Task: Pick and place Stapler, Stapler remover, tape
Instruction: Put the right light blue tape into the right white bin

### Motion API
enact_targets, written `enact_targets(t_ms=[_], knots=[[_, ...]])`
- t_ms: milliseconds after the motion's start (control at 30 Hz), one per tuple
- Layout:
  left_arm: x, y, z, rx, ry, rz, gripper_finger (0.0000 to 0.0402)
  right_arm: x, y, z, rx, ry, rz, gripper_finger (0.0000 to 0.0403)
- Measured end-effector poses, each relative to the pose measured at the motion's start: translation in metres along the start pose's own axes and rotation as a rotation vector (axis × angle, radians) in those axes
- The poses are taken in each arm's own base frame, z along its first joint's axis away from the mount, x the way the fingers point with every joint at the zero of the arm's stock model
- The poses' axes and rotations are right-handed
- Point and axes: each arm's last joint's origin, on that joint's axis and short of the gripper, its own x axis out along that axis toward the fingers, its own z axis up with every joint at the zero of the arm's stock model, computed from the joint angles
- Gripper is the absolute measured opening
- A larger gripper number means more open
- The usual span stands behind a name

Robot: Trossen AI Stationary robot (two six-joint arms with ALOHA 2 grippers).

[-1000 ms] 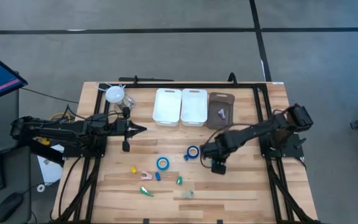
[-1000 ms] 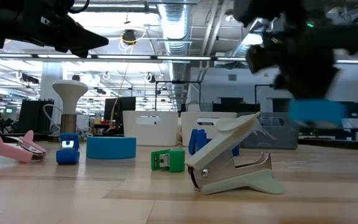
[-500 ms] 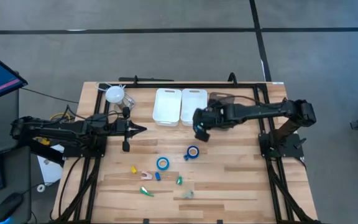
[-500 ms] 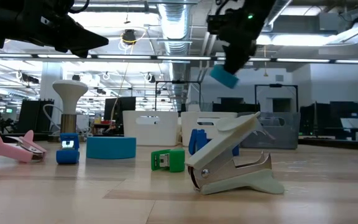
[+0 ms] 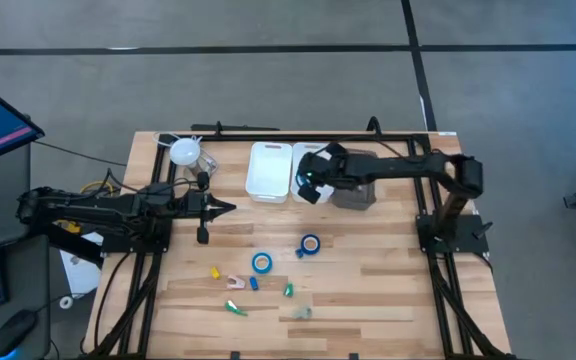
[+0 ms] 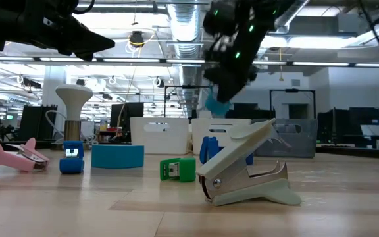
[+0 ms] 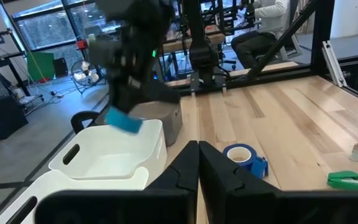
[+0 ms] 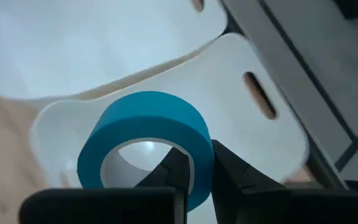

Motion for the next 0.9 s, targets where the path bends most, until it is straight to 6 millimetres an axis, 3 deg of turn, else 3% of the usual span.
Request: enact_targets(t_ms=[200, 433, 767, 900], knots=[[0.000, 0.000, 0.000, 0.002, 0.002, 0.007, 0.0003, 0.035, 0.004, -0.010, -0.017, 0.096, -0.033, 0.0025], [0.000, 0.000, 0.000, 0.002, 0.002, 0.007, 0.0003, 0.058, -0.005, -0.014, 0.004, 0.143, -0.056, 0.0025], [0.000, 0.000, 0.000, 0.002, 0.002, 0.007, 0.0003, 0.062, -0.015, -0.014, 0.023, 0.167, -0.024, 0.0027], [0.000, 0.000, 0.000, 0.003, 0.002, 0.007, 0.0003, 0.062, -0.016, -0.014, 0.016, 0.166, -0.024, 0.0076]])
